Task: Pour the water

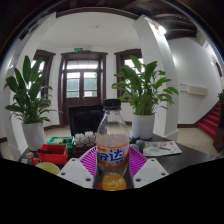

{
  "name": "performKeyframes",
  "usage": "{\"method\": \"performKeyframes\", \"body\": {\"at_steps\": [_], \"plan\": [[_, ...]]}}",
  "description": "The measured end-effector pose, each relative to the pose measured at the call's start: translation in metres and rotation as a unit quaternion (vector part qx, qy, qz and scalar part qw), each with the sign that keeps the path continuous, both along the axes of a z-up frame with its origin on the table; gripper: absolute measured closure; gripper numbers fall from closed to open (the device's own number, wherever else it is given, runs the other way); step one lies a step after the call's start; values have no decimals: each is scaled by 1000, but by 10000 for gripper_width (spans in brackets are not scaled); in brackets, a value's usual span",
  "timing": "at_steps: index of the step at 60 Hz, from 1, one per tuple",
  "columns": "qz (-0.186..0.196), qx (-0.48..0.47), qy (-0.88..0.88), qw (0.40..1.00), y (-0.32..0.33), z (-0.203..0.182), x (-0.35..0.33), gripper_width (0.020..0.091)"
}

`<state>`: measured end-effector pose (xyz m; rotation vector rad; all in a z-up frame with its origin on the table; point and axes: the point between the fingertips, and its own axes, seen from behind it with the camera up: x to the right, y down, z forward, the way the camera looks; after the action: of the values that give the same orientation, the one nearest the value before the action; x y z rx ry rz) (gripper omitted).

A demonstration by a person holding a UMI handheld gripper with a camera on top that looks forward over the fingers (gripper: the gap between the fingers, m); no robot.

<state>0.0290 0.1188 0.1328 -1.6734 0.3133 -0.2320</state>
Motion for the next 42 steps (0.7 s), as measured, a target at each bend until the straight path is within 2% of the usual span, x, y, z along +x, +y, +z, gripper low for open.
{"method": "performKeyframes", "body": {"at_steps": [12, 13, 16, 17, 24, 33, 37, 42], "plan": [[-3, -3, 0, 1000, -4, -1, -2, 599], [-2, -7, 0, 1000, -5, -1, -3, 581], [3, -24, -5, 1000, -11, -7, -7, 463], [4, -28, -8, 1000, -13, -9, -9, 453], [7, -49, -25, 998, -45, -22, -19, 428], [20, -83, -28, 996, -112, -46, -41, 430], [38, -89, -13, 995, -141, -46, -55, 426], [59, -69, 0, 996, -171, -24, -70, 426]]}}
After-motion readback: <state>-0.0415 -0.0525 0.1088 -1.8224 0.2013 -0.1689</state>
